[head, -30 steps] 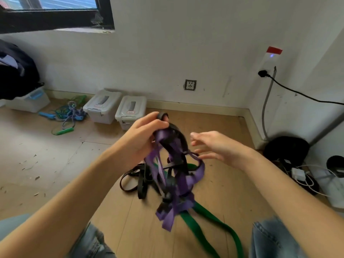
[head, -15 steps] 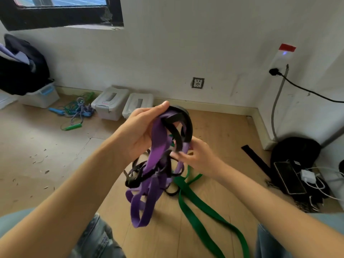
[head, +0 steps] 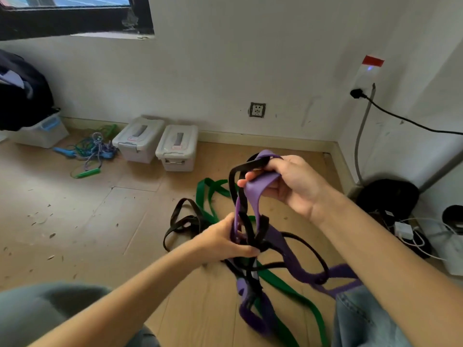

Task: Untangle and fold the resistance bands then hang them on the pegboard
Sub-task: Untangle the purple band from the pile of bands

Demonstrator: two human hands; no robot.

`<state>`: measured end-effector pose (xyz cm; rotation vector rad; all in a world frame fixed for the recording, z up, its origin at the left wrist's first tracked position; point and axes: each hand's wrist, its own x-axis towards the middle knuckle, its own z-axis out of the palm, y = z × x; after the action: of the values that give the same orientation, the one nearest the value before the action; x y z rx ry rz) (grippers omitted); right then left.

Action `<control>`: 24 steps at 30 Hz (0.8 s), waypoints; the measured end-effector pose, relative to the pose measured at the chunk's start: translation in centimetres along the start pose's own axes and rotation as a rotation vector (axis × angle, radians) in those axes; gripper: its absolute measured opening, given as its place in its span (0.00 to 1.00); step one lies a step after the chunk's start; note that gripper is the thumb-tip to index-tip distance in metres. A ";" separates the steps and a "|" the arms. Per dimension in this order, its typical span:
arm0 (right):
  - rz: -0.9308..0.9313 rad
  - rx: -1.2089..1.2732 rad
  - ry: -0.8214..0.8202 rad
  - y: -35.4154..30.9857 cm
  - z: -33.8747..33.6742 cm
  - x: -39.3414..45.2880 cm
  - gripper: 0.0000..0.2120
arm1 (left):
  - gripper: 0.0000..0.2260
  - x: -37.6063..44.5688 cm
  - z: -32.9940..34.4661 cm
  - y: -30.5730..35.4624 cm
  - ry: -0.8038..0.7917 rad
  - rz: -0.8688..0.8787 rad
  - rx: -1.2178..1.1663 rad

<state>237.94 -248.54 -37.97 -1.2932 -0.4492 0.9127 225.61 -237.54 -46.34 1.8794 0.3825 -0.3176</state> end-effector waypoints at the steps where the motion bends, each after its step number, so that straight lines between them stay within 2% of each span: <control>1: -0.016 0.017 0.026 -0.3 -0.3 0.0 0.10 | 0.22 0.2 0.2 0.1 0.084 0.043 0.023; 4: -0.082 0.128 0.067 -1.6 -2.0 0.2 0.07 | 0.09 0.1 -2.3 1.7 0.273 0.099 -0.094; 5: -0.084 0.053 0.039 -1.7 -2.5 0.2 0.07 | 0.09 -0.2 -3.5 2.4 0.308 0.102 -0.179; 8: 0.059 -0.509 -0.096 0.0 -3.1 0.1 0.26 | 0.11 -1.7 -6.0 4.3 0.340 0.190 -0.392; 9: 0.128 -0.559 -0.163 0.7 -2.8 0.0 0.29 | 0.11 -2.2 -6.5 4.7 0.354 0.227 -0.428; 11: 0.207 -0.350 -0.331 1.7 -2.2 0.1 0.31 | 0.10 -3.1 -7.2 5.3 0.393 0.269 -0.493; 13: 0.174 -0.093 -0.437 1.7 -1.9 0.2 0.35 | 0.09 -3.7 -8.1 5.7 0.440 0.276 -0.606; 14: 0.146 -0.066 -0.463 1.6 -1.9 0.2 0.38 | 0.07 -3.9 -8.6 5.8 0.456 0.273 -0.680; 16: 0.090 -0.224 -0.448 1.7 -1.4 0.0 0.36 | 0.06 -4.2 -9.4 6.0 0.437 0.263 -0.824; 19: -0.014 -0.650 -0.356 3.4 -0.1 0.2 0.29 | 0.07 -4.1 -9.7 6.4 0.353 0.224 -0.901; 21: -0.077 -0.783 -0.245 4.1 0.7 0.6 0.23 | 0.07 -3.7 -9.1 6.5 0.367 0.190 -0.864; 24: -0.168 -0.991 -0.076 2.9 0.1 0.7 0.15 | 0.09 -3.5 -9.4 5.8 0.505 0.165 -0.679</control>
<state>237.34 -247.90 -40.87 -2.0655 -1.1391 0.5888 225.17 -230.89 -36.89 1.2830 0.5826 0.3747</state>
